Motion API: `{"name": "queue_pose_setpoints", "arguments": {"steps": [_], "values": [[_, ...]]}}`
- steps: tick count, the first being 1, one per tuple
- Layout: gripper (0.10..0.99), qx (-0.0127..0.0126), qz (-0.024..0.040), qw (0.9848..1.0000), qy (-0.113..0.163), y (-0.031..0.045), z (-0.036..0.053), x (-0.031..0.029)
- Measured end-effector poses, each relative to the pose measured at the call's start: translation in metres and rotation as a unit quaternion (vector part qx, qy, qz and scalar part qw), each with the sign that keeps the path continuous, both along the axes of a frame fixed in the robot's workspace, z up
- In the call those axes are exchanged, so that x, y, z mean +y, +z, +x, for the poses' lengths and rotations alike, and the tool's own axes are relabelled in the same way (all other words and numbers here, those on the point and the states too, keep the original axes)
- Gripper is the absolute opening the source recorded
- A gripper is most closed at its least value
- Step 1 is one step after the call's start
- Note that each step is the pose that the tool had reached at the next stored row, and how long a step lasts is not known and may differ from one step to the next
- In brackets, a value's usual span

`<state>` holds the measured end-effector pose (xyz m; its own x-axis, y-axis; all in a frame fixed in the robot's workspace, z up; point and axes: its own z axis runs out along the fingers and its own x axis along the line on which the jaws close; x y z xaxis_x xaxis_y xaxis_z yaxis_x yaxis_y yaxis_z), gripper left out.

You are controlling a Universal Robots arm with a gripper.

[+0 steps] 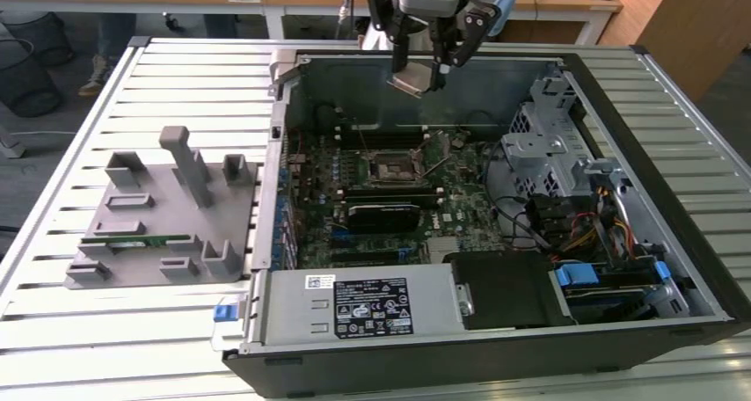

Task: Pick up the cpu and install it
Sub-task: 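Place the cpu into insertion slot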

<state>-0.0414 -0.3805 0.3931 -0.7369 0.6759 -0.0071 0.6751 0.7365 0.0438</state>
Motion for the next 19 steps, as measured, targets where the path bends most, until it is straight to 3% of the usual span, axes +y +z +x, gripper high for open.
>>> {"name": "queue_pose_setpoints", "arguments": {"steps": [5, 9, 15, 19], "values": [[0.529, 0.0000, -0.0027, 0.9995, -0.030, -0.0004, 0.0000, 0.0002], [0.529, 0.0000, -0.0028, 0.9982, -0.060, -0.0008, 0.0000, 0.0005], [0.529, 0.0001, -0.0035, 0.9948, -0.102, -0.0014, 0.0000, 0.0009], [0.529, 0.0001, -0.0045, 0.9917, -0.129, -0.0018, 0.0000, 0.0010]]}}
